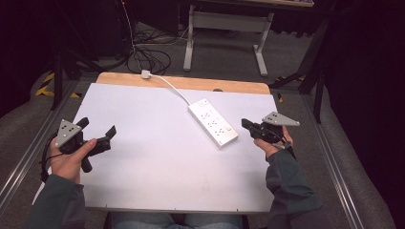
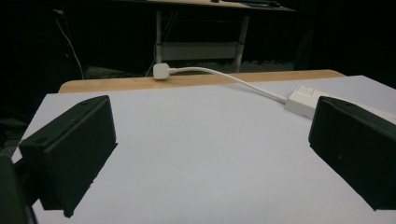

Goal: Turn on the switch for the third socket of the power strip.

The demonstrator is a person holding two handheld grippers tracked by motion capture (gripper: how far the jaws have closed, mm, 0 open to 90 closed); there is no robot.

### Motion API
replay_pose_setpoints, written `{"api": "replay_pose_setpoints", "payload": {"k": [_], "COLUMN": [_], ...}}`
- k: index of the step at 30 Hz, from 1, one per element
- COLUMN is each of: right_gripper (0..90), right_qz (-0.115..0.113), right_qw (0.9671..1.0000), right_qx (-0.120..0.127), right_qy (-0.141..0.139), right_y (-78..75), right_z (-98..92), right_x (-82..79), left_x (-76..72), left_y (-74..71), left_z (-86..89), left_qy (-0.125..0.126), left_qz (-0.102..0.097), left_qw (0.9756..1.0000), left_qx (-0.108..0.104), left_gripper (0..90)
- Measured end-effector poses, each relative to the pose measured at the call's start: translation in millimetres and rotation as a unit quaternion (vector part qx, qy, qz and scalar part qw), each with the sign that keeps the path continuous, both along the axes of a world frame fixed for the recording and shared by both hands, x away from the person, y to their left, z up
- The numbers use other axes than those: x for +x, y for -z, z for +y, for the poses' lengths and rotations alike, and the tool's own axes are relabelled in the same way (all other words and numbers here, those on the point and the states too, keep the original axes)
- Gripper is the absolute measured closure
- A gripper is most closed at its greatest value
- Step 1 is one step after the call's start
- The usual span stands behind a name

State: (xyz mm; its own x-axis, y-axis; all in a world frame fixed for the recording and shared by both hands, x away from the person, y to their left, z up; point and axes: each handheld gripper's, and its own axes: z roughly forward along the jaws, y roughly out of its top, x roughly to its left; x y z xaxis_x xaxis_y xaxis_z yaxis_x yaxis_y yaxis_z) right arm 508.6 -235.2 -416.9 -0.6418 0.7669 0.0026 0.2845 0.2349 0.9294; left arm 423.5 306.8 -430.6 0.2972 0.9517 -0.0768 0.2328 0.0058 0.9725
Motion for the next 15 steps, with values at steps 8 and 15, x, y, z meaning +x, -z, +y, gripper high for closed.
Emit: {"api": "replay_pose_setpoints", "payload": {"k": [8,15], "right_gripper": [90.0,84.1], "right_qz": [-0.015,-0.017], "right_qw": [0.9998,0.9997], "right_qx": [0.012,0.016], "right_qy": [-0.007,-0.006], "right_y": [-1.3,0.0], "right_z": [-3.7,-5.4], "right_x": [-10.7,-11.0], "left_x": [0.4,0.8], "left_y": [0.2,0.3], "left_z": [-0.4,-0.7], "left_qy": [0.0,0.001], "left_qz": [-0.001,0.0], "left_qw": [1.0,1.0], "left_qx": [0.001,0.001], "left_gripper": [1.3,1.3]}}
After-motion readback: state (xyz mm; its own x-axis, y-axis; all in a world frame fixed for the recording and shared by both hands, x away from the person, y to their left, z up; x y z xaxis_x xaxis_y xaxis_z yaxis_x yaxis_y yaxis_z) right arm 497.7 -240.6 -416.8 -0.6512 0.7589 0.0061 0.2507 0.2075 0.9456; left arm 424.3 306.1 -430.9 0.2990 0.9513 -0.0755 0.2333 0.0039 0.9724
